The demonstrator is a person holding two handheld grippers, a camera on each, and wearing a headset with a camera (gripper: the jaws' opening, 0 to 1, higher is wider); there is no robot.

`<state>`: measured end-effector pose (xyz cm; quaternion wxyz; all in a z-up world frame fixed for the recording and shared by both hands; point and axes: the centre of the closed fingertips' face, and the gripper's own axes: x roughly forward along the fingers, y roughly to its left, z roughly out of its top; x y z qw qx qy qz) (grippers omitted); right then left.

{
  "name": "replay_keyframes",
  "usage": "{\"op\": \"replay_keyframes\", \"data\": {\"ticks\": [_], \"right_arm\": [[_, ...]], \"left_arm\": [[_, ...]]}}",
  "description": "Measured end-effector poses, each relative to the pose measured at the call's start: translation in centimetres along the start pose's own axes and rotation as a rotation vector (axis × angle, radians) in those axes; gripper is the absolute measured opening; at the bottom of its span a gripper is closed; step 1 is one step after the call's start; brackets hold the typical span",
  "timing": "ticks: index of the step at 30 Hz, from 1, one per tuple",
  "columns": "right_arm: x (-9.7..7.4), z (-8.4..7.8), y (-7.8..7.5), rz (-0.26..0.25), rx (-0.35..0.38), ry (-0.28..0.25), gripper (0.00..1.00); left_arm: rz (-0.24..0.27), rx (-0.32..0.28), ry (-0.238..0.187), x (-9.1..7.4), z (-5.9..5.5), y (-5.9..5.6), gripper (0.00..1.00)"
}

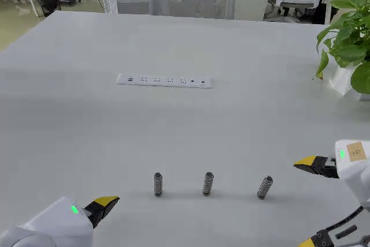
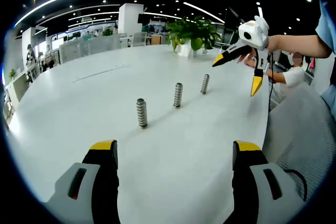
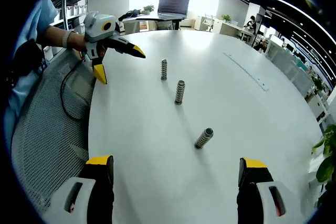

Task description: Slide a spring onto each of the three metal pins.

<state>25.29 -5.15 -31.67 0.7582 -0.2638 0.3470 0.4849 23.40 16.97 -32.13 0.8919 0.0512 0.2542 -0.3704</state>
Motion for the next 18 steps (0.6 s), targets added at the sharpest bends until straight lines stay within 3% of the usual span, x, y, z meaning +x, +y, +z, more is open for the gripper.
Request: {"op": "replay_keyframes", "data": {"ticks": [8, 18], "right_arm": [[-1.3, -1.7, 1.0, -0.055, 0.116, -0.069, 0.99], [-2.8, -2.1, 1.4, -0.165, 0.298, -0.215, 0.99]], "left_arm": [[0.008, -0.001, 0.010, -0.4, -0.3, 0.1, 0.89], [0.045, -0.011, 0.023, -1.5, -1.0, 0.7, 0.90]]}}
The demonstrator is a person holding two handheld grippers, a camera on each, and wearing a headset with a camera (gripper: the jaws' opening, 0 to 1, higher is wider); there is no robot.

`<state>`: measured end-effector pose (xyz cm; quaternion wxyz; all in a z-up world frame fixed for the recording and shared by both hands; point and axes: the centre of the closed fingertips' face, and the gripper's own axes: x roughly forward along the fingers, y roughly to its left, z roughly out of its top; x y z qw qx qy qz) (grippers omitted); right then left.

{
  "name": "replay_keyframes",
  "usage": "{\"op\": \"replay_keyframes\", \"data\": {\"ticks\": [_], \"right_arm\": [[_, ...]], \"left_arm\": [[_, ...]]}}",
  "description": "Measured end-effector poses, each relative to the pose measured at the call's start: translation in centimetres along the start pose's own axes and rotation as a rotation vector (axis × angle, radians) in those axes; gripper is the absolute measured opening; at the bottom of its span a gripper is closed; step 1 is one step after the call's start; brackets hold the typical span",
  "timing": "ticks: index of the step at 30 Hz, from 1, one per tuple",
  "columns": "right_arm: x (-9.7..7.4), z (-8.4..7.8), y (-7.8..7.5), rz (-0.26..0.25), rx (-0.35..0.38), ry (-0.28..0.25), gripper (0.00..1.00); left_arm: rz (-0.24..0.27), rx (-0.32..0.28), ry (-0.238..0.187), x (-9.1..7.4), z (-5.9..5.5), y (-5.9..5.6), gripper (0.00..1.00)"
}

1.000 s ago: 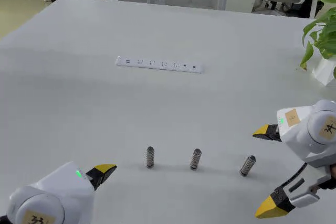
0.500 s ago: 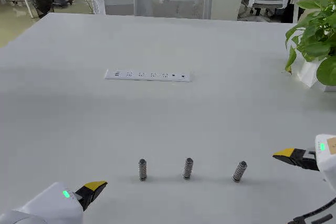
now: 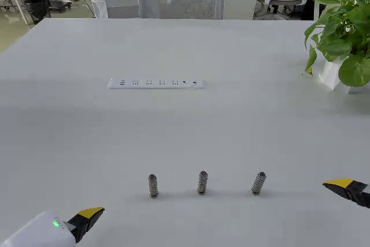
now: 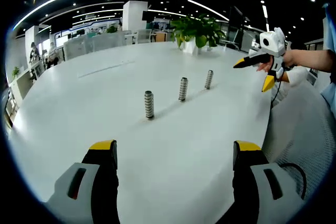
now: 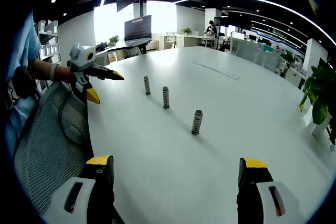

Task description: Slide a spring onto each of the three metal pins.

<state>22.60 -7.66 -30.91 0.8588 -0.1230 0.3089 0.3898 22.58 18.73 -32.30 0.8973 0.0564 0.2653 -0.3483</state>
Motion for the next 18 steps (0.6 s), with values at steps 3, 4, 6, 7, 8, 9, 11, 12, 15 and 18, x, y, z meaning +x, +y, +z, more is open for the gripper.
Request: {"op": "replay_keyframes", "data": {"ticks": [3, 4, 6, 7, 8, 9, 11, 12, 15, 18], "right_arm": [[-0.4, -0.2, -0.2, -0.033, 0.053, -0.042, 0.98], [-0.5, -0.4, -0.2, -0.034, 0.057, -0.042, 0.99], [-0.7, -0.8, -0.2, -0.047, 0.068, -0.041, 0.99], [-0.8, -1.0, -0.1, -0.050, 0.072, -0.042, 0.99], [-0.9, -1.3, -0.1, -0.055, 0.082, -0.040, 0.98], [-1.0, -1.4, -0.1, -0.060, 0.085, -0.040, 0.97], [-1.4, -1.6, -0.1, -0.075, 0.102, -0.052, 0.97], [-1.5, -1.6, -0.2, -0.080, 0.110, -0.056, 0.97], [-1.9, -2.0, 0.0, -0.088, 0.125, -0.061, 0.97], [-2.0, -2.4, 0.4, -0.087, 0.128, -0.054, 0.97]], "left_arm": [[0.008, 0.005, 0.000, -0.2, 0.1, 0.4, 0.90], [0.010, 0.004, 0.003, -0.3, 0.0, 0.4, 0.90], [0.013, 0.008, 0.006, -0.4, -0.1, 0.5, 0.90], [0.013, 0.007, 0.006, -0.4, 0.0, 0.6, 0.90], [0.014, 0.007, 0.004, -0.5, 0.0, 0.6, 0.90], [0.016, 0.007, 0.004, -0.5, -0.1, 0.7, 0.90], [0.020, 0.004, 0.001, -0.6, 0.0, 0.7, 0.90], [0.021, 0.003, 0.001, -0.7, 0.0, 0.7, 0.90], [0.021, 0.006, 0.002, -0.8, 0.0, 0.8, 0.90], [0.023, 0.009, 0.002, -0.8, 0.0, 0.9, 0.90]]}}
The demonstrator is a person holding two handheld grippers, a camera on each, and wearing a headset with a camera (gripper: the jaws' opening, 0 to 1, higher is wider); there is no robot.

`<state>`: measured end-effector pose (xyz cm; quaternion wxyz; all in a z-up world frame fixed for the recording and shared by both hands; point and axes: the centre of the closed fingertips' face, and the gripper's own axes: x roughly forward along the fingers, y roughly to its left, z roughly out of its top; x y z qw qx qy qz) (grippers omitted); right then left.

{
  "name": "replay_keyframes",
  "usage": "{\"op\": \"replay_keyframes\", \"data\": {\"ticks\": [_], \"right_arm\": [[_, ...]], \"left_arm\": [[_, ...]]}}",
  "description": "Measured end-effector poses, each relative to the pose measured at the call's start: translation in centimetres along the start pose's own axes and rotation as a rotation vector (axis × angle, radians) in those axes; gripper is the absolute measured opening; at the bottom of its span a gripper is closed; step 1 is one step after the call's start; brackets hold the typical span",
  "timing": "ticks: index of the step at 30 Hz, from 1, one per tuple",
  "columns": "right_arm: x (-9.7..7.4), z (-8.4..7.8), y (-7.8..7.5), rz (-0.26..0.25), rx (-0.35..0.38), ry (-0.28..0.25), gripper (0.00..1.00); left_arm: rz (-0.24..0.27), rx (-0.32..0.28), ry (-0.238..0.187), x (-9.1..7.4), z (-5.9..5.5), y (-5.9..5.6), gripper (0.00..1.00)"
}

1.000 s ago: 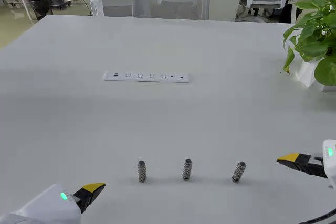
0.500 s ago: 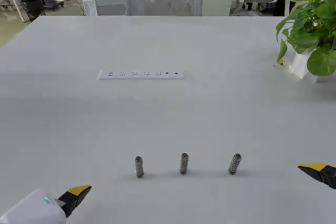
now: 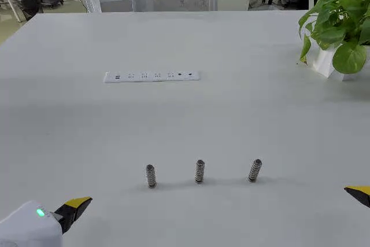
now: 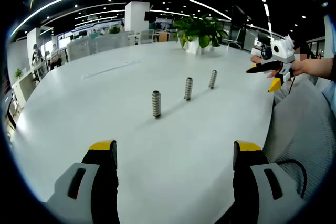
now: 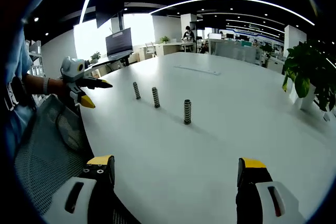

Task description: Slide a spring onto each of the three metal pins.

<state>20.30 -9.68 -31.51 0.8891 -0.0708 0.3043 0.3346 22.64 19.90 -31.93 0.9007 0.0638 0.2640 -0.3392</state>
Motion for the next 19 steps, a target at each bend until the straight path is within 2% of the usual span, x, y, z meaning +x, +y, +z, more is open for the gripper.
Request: {"op": "replay_keyframes", "data": {"ticks": [6, 19], "right_arm": [[0.18, -0.30, 0.19, 0.001, 0.006, 0.007, 0.97], [0.69, 0.19, 0.14, 0.011, -0.009, 0.017, 0.96]], "left_arm": [[0.001, -0.004, -0.002, 0.08, 0.07, -0.01, 0.90], [0.006, -0.011, 0.001, 0.06, -0.11, 0.24, 0.90]]}}
